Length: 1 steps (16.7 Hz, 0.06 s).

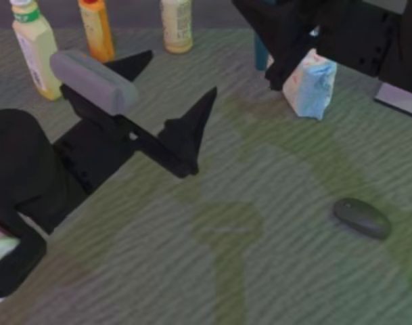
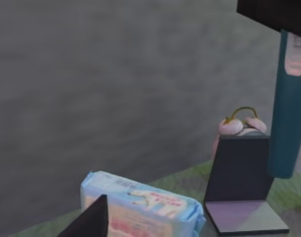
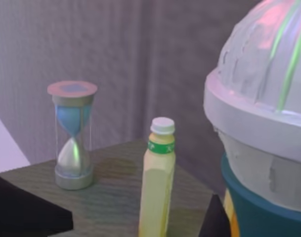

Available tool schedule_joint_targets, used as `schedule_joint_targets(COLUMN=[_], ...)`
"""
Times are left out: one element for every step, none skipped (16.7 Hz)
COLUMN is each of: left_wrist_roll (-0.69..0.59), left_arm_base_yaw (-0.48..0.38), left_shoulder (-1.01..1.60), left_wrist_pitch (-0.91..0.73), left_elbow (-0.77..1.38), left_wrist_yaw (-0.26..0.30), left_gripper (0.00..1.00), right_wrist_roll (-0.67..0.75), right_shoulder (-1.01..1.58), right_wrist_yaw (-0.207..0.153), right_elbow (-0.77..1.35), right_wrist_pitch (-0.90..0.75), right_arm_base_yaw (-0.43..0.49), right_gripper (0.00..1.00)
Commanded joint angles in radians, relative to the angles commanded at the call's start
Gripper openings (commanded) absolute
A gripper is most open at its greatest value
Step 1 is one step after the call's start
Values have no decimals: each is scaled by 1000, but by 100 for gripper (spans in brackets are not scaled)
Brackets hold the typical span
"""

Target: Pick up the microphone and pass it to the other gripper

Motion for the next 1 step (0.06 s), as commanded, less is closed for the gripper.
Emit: schedule_joint_targets(left_wrist_roll=[0], left_arm_base_yaw=[2], left_shoulder=[-9], left_wrist_pitch=[2], left_elbow=[-9], left_wrist_yaw=[2], left_gripper=[100], right_wrist_roll=[-1], right_shoulder=[-5], right_wrist_yaw=[-7], right_elbow=[-5], right_wrist_pitch=[0], right_arm_base_yaw=[-6], right_gripper=[0])
